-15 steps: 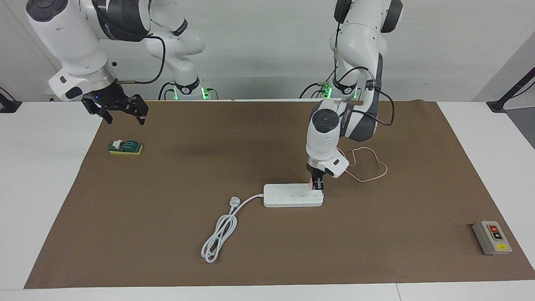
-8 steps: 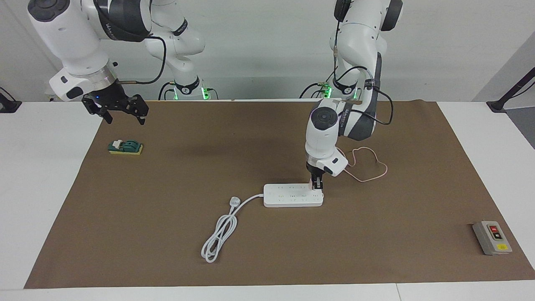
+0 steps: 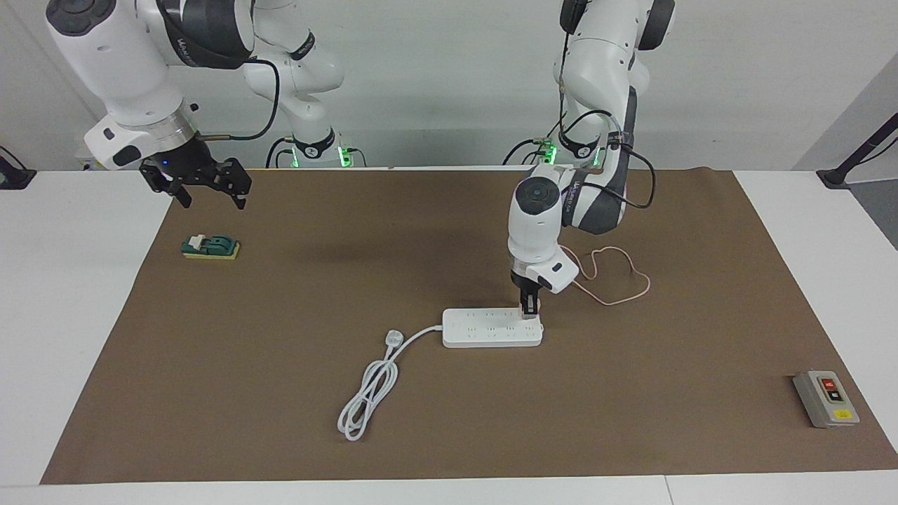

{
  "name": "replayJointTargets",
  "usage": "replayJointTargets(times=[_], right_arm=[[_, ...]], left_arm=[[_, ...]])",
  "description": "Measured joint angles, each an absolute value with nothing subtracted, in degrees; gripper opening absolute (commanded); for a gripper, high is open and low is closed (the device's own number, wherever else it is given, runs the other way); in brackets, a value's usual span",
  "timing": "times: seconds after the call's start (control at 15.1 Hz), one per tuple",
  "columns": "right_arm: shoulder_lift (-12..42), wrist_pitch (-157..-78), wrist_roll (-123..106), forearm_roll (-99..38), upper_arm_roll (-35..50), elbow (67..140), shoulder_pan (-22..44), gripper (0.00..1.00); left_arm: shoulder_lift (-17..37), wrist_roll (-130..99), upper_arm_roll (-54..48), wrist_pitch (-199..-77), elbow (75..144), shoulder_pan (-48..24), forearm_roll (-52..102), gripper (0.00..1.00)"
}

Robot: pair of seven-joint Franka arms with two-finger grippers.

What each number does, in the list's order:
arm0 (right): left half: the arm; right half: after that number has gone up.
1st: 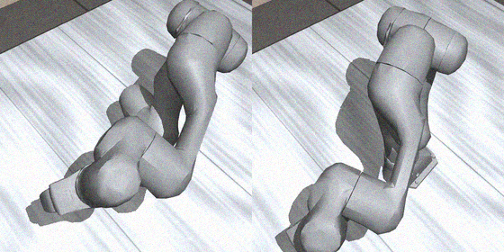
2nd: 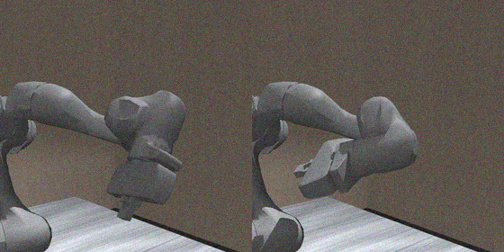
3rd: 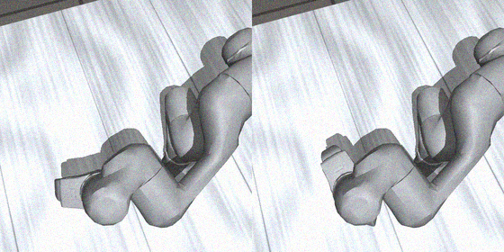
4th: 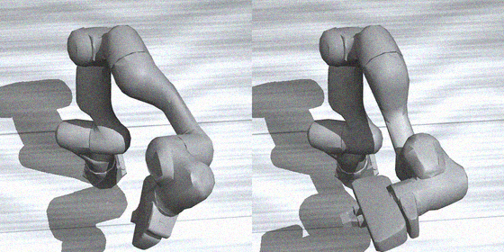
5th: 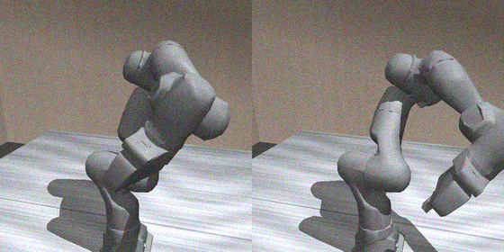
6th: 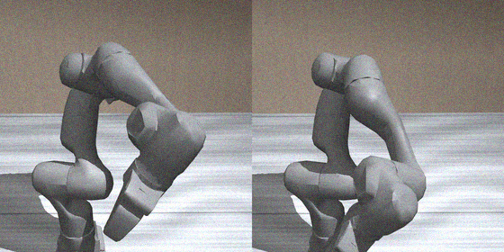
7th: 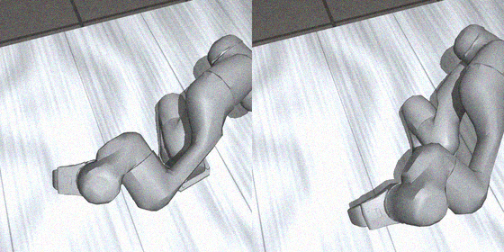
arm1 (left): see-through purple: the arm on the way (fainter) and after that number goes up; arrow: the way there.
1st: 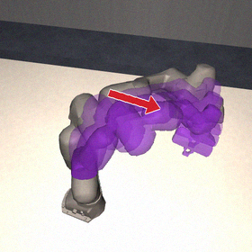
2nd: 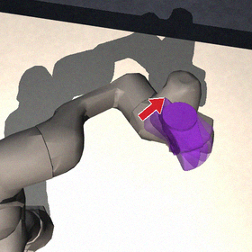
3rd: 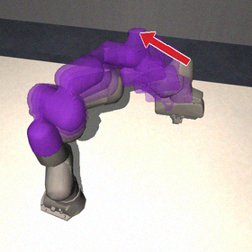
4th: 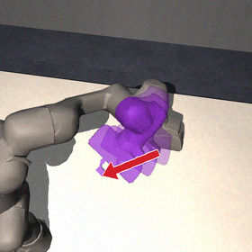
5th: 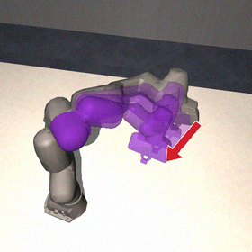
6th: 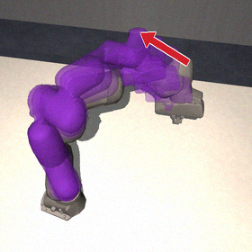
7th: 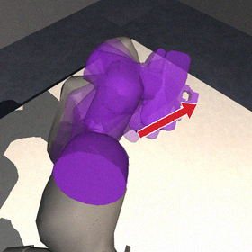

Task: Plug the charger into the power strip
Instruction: 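Open the left gripper and draw it back from the plugged charger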

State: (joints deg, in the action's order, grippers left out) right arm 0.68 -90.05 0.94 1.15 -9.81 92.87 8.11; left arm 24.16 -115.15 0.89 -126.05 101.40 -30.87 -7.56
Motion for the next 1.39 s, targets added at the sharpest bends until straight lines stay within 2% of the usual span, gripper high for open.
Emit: replayJointTargets(times=[0.27, 0.73, 1.39], right_arm=[[0.68, -90.05, 0.94, 1.14, -9.81, 92.88, 8.11, 1.0], [0.68, -90.02, 0.94, 1.14, -9.82, 92.88, 8.11, 1.0], [0.68, -90.02, 0.94, 1.14, -9.82, 92.88, 8.1, 1.0]], left_arm=[[22.5, -113.79, 1.03, -122.75, 99.81, -30.67, -7.42, 1.0], [14.02, -108.17, 1.4, -115.63, 99.3, -29.66, -6.81, 1.0], [5.08, -77.77, 1.72, -107.32, 97.57, -18.83, -3.85, 1.0]])
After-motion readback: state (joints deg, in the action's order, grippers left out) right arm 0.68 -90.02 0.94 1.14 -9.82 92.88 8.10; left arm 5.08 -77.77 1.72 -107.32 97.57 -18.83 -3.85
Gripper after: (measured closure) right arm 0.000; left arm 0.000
